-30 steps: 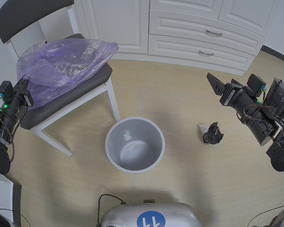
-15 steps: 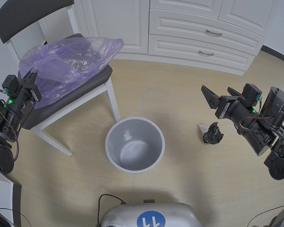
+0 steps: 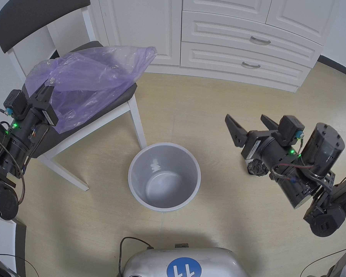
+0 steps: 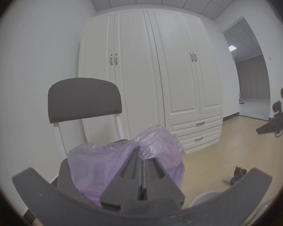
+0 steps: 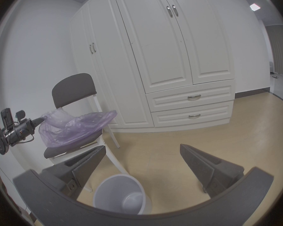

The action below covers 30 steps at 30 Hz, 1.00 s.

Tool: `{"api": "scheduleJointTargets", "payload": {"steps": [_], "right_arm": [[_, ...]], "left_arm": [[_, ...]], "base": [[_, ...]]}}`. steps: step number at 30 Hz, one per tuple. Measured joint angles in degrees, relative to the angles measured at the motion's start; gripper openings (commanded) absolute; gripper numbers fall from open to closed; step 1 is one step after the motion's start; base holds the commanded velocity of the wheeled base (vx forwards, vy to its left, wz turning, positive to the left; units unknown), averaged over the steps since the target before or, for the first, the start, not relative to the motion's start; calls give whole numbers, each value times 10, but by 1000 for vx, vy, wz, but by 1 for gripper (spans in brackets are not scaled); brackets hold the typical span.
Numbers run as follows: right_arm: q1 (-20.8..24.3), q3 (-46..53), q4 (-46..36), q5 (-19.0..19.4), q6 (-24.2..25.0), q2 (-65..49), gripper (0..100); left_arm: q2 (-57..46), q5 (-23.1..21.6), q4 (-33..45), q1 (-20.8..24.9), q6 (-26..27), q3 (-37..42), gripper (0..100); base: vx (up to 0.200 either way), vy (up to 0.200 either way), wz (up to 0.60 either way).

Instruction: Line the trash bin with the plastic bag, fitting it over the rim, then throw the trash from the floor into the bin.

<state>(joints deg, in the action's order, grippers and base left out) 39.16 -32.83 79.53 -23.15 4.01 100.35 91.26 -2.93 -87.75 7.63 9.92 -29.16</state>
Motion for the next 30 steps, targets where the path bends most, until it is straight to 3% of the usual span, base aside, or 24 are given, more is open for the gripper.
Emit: {"api": "scheduleJointTargets", "payload": {"steps": [5, 15, 20, 30], "right_arm": [[29, 28, 9, -27, -24, 23, 100], [48, 38, 93, -30, -43, 81, 100], [46, 41, 94, -29, -64, 93, 100], [54, 50, 94, -31, -81, 76, 100]], "left_arm": [[-9, 1, 0, 19, 2, 5, 0], [-9, 1, 1, 42, 25, 19, 0], [-5, 2, 0, 46, 26, 21, 0], [9, 46, 0, 72, 29, 20, 0]], "base": [[0, 0, 0], [0, 0, 0], [0, 0, 0], [0, 0, 0]]}}
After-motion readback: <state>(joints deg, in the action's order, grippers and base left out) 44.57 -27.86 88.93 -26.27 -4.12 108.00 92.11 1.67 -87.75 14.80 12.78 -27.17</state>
